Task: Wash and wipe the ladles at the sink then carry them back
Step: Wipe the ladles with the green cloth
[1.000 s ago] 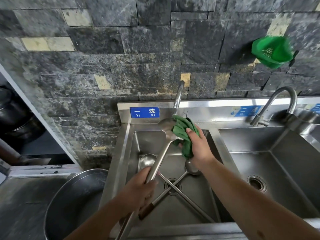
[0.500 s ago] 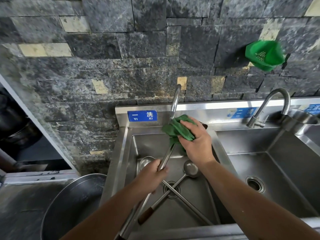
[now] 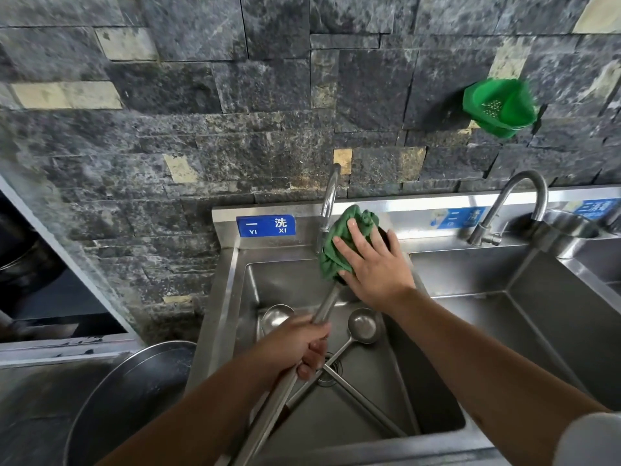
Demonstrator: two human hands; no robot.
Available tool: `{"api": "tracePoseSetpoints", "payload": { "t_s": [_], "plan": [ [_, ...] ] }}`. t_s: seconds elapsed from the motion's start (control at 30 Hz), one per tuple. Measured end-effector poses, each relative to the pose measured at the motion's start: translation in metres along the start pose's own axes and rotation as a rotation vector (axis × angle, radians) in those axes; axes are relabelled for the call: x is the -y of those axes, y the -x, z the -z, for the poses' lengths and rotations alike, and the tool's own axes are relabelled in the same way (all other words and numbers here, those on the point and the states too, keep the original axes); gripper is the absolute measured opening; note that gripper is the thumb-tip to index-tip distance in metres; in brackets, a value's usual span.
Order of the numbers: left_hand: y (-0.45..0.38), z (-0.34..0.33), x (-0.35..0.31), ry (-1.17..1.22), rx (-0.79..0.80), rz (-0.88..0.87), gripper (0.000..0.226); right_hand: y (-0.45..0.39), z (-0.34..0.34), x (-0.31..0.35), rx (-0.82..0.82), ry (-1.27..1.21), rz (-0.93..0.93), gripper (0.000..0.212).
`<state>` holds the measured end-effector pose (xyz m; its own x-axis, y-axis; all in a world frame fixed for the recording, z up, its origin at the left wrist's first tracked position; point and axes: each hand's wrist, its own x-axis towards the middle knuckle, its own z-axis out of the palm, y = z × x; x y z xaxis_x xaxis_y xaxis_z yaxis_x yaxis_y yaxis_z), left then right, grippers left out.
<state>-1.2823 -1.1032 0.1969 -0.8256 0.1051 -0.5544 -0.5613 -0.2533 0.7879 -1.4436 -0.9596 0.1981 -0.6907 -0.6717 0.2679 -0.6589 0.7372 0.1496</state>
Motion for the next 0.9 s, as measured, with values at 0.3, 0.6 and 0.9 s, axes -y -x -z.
{"api": "tracePoseSetpoints", "payload": {
  "t_s": [0.3,0.6,0.9],
  "plan": [
    [0.007,0.007,0.005,-0.216,-0.051,-0.094,0.013,0.014,-0.016,0.023,0.237,-0.270,-0.055,0.090],
    [0.006,0.011,0.006,-0.183,-0.056,-0.054,0.015,0.013,-0.022,-0.007,0.248,-0.003,0.166,0.065],
    [0.000,0.003,0.006,-0.144,-0.076,0.037,0.019,0.012,-0.018,-0.045,0.135,0.236,0.439,0.059]
  ]
}}
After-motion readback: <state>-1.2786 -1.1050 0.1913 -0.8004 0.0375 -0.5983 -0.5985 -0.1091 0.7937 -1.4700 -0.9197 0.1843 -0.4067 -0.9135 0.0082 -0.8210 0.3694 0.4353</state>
